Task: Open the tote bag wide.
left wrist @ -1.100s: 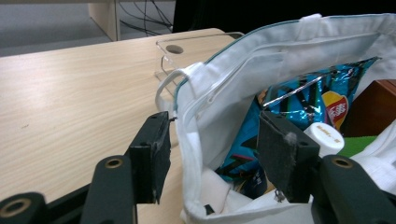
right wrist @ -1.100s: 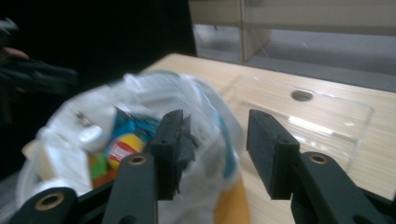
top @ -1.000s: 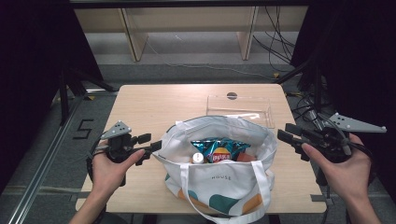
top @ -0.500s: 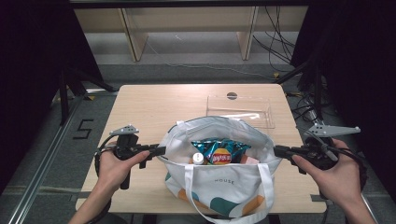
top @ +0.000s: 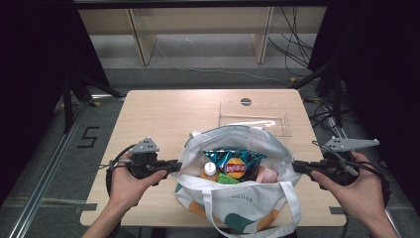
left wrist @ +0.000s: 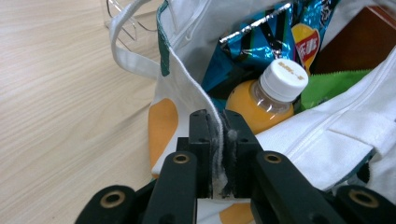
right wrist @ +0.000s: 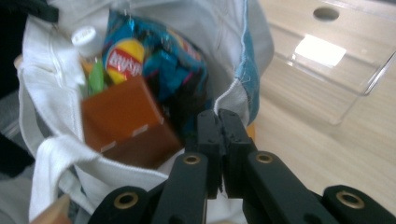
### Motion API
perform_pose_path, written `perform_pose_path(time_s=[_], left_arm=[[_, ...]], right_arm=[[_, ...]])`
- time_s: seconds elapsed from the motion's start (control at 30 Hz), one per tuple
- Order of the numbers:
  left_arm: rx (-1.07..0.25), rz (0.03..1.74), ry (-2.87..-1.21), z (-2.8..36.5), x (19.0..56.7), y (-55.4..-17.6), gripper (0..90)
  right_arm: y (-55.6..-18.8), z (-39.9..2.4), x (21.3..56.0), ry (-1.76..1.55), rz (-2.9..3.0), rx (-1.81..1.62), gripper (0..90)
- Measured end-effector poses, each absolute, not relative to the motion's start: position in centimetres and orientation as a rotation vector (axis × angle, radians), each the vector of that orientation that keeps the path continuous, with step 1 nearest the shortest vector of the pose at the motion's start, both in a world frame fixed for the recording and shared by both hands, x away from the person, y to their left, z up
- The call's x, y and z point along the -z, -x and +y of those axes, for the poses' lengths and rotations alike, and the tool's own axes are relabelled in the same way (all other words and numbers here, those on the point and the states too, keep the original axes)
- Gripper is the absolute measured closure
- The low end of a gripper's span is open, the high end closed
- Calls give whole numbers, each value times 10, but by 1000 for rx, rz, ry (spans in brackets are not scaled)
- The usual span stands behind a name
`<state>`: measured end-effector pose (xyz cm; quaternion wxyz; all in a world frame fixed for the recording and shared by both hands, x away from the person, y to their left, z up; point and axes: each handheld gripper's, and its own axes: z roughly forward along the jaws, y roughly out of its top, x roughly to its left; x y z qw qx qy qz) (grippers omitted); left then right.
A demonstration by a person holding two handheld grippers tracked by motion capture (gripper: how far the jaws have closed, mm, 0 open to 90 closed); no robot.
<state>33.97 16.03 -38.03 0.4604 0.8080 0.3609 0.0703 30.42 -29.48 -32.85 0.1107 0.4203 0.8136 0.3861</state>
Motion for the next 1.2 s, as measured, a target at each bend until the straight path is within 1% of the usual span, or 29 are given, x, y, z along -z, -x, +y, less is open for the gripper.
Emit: perform_pose_path(time_s=[0.1, 0.23, 0.27, 0.33, 0.37, 0.4, 0.43, 0.47, 0.6, 0.63, 0.7, 0.77, 0.8, 0.83, 0.87, 0.97, 1.0, 1.03, 1.07, 1.1, 1.13, 1.17, 1.2], left_arm=[[-167, 884, -2034, 156, 389, -339, 829], [-156, 908, -2042, 151, 398, -337, 835], [-161, 883, -2080, 152, 399, -338, 838], [-156, 893, -2085, 150, 404, -338, 843], [-157, 879, -2121, 150, 406, -338, 845], [-157, 879, -2121, 150, 406, -338, 846], [-148, 908, -2102, 148, 412, -339, 849], [-147, 896, -2133, 149, 414, -340, 851], [-154, 913, -2154, 148, 422, -343, 862], [-138, 942, -2153, 147, 431, -346, 864], [-133, 947, -2158, 148, 435, -347, 865], [-101, 976, -2159, 147, 448, -350, 864], [-101, 976, -2159, 147, 448, -350, 864], [-94, 985, -2160, 144, 452, -350, 863], [-101, 984, -2156, 143, 451, -350, 858], [-134, 992, -2107, 147, 441, -348, 797], [-138, 988, -2088, 149, 438, -348, 769], [-172, 974, -2067, 153, 431, -347, 744], [-172, 974, -2067, 153, 431, -347, 717], [-185, 959, -2016, 156, 421, -346, 683], [-185, 959, -2016, 156, 421, -346, 653], [-195, 944, -1978, 156, 415, -345, 653], [-250, 892, -1965, 156, 404, -346, 598]], right_arm=[[-304, -290, 341, -1254, 2438, -1042, 889], [-310, -293, 362, -1240, 2453, -998, 890], [-310, -294, 366, -1271, 2462, -990, 890], [-313, -296, 372, -1292, 2465, -966, 890], [-315, -297, 375, -1295, 2483, -958, 890], [-314, -295, 379, -1369, 2473, -968, 890], [-315, -296, 382, -1367, 2487, -963, 890], [-317, -296, 385, -1356, 2492, -955, 890], [-323, -295, 397, -1328, 2537, -899, 890], [-324, -294, 400, -1325, 2565, -872, 890], [-324, -289, 409, -1385, 2575, -874, 890], [-326, -288, 420, -1342, 2610, -854, 890], [-326, -288, 420, -1342, 2610, -854, 890], [-324, -283, 427, -1387, 2657, -818, 890], [-326, -282, 432, -1347, 2672, -809, 889], [-325, -281, 433, -1352, 2664, -819, 866], [-324, -283, 429, -1374, 2655, -831, 842], [-326, -287, 427, -1308, 2632, -858, 819], [-323, -289, 421, -1352, 2571, -900, 806], [-321, -294, 410, -1345, 2560, -913, 794], [-318, -296, 404, -1344, 2497, -967, 774], [-318, -296, 404, -1344, 2497, -967, 774], [-314, -301, 386, -1290, 2426, -1060, 754]])
